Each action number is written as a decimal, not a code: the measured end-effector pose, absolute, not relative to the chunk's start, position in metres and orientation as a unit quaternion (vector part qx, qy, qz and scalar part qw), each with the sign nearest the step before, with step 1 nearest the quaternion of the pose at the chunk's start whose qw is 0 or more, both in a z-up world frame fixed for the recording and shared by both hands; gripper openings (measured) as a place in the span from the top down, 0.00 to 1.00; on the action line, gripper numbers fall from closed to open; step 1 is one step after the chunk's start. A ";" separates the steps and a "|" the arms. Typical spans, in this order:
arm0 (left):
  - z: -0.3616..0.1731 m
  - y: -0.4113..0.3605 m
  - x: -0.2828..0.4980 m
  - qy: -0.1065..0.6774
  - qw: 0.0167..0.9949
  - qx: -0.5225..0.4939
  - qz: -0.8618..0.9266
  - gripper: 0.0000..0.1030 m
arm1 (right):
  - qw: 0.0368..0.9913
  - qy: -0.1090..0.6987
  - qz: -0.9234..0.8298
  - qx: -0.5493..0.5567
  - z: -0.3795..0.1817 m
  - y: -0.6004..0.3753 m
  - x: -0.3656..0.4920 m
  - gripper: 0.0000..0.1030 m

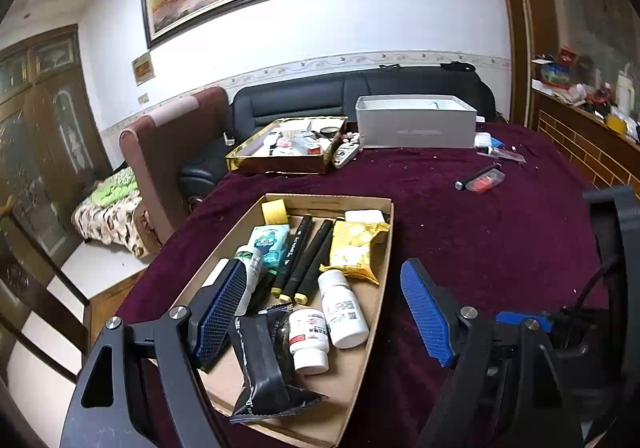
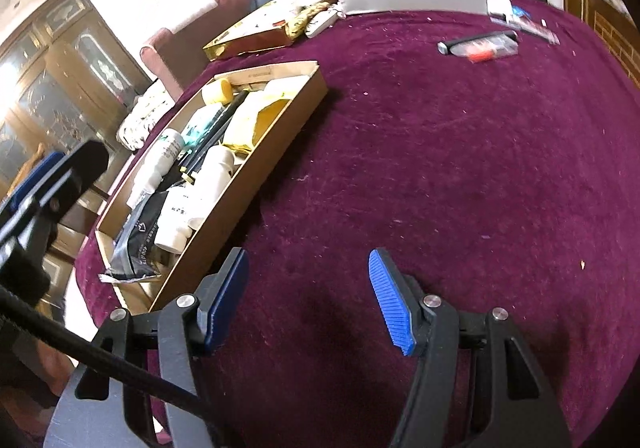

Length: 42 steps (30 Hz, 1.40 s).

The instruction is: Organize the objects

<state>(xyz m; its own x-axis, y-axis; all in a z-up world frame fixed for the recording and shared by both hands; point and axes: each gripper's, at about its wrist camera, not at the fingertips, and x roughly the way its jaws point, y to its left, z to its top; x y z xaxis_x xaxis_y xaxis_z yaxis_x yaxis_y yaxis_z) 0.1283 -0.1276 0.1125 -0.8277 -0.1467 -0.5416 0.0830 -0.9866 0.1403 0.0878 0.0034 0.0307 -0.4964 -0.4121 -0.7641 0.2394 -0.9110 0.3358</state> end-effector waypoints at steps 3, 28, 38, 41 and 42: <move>0.113 -0.139 0.127 -0.030 0.059 0.289 -0.955 0.27 | 0.189 -0.073 -0.865 0.459 0.031 -0.008 0.090 0.40; 0.085 -0.214 0.129 0.038 0.102 0.310 -0.944 0.18 | 0.066 0.022 -0.931 0.359 0.050 -0.054 0.117 0.33; 0.080 -0.236 0.136 0.044 0.116 0.304 -0.945 0.18 | 0.084 0.057 -0.930 0.354 0.056 -0.087 0.123 0.32; 0.077 -0.242 0.136 0.051 0.113 0.308 -0.943 0.18 | 0.090 0.072 -0.930 0.350 0.057 -0.098 0.127 0.31; 0.076 -0.243 0.136 0.053 0.112 0.309 -0.943 0.18 | 0.092 0.079 -0.930 0.348 0.057 -0.102 0.128 0.31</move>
<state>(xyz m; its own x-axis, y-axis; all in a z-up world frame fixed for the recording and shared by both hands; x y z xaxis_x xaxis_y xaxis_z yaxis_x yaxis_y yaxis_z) 0.1355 -0.2433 0.0760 -0.7834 -0.1792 -0.5951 0.2447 -0.9691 -0.0302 0.1278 -0.1015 0.0569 -0.7408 -0.1158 -0.6617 0.2254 -0.9708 -0.0825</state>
